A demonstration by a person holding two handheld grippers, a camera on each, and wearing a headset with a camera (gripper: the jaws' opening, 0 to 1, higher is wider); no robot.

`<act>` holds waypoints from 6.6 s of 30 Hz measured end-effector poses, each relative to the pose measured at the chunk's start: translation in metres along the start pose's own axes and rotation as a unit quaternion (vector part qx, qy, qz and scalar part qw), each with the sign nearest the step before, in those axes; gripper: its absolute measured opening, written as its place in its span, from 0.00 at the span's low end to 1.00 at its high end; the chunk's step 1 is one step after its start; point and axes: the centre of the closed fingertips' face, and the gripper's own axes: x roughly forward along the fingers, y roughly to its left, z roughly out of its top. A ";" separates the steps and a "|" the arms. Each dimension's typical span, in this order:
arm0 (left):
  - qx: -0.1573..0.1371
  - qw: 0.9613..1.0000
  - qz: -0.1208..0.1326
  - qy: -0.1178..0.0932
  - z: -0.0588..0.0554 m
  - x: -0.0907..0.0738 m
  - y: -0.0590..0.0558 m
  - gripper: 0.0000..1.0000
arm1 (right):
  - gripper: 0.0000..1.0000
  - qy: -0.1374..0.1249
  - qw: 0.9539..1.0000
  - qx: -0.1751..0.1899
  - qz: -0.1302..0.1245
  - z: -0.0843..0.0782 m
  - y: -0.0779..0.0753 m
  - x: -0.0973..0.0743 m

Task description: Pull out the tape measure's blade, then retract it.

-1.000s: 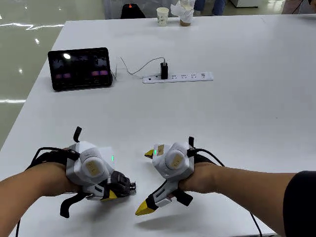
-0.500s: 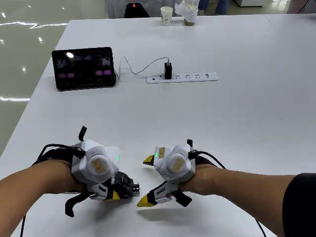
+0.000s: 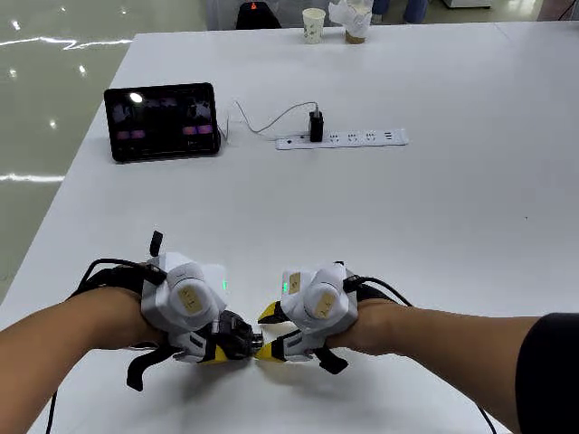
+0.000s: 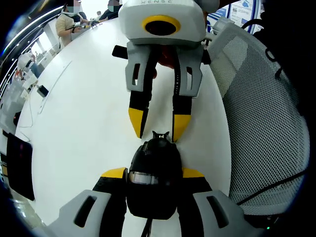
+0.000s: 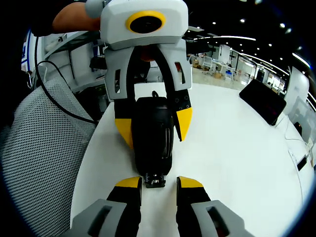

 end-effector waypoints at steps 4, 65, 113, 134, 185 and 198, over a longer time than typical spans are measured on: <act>0.000 1.000 0.001 0.000 0.000 0.000 0.000 0.34 | 0.18 0.004 1.000 -0.006 0.004 0.000 0.001 0.003; -0.008 1.000 0.000 -0.011 0.002 0.000 0.000 0.34 | 0.10 0.037 0.999 0.004 0.021 -0.023 0.004 -0.014; -0.012 1.000 0.003 -0.011 0.002 -0.001 0.001 0.34 | 0.10 0.042 0.999 0.020 0.020 -0.038 0.002 -0.030; -0.013 1.000 0.005 -0.013 0.001 0.000 0.001 0.34 | 0.10 0.046 0.999 0.017 0.018 -0.048 0.001 -0.041; -0.015 1.000 0.008 -0.015 0.001 0.000 0.001 0.34 | 0.10 0.060 0.998 0.016 0.021 -0.068 -0.001 -0.061; -0.015 1.000 0.008 -0.015 0.001 0.000 0.001 0.34 | 0.10 0.063 0.998 0.013 0.023 -0.074 -0.002 -0.068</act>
